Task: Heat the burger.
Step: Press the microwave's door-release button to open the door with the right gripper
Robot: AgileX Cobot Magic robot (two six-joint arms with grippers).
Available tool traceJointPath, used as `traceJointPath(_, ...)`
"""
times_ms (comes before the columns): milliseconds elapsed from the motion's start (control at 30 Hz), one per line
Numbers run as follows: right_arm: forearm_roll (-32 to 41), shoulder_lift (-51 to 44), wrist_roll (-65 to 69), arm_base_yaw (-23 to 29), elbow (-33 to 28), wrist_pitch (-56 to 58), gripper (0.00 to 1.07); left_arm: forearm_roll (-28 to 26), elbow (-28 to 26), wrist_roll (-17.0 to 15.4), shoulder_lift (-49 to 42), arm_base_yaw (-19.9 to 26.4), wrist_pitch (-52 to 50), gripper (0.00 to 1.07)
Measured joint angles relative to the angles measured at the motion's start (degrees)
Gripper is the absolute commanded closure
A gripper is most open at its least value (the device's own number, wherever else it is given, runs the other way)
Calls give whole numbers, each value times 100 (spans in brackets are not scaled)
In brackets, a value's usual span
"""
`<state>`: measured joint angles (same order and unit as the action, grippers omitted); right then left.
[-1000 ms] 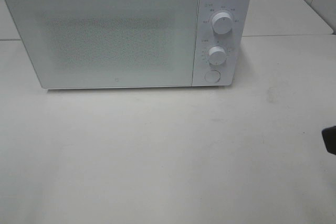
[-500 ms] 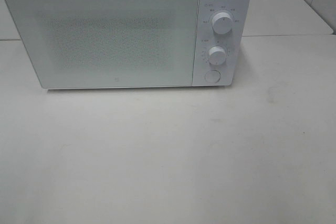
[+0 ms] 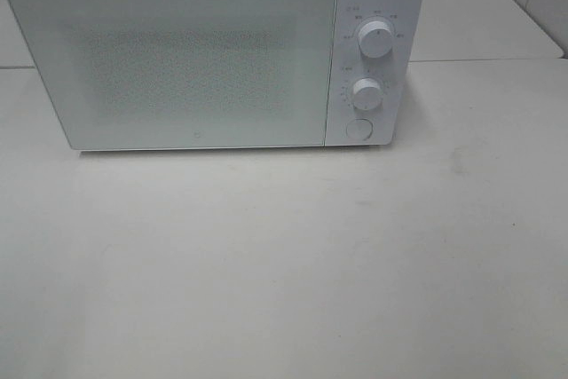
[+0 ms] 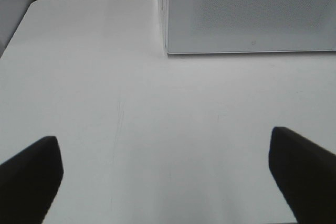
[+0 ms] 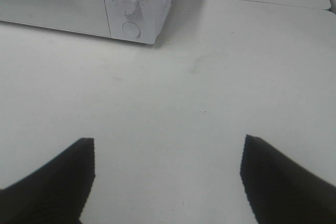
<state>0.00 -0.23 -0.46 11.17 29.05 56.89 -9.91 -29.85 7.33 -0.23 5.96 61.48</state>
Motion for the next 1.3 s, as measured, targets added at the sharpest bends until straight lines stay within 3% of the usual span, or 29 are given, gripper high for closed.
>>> traceJointPath(600,-63,0,86,0,11,-17,32,0,0,0,0,0,0,7)
traceJointPath(800,-63,29,86,0,69,-848,32,0,0,0,0,0,0,7)
traceJointPath(1300,-63,1988,92,0,-6,-2848,32,0,0,0,0,0,0,7)
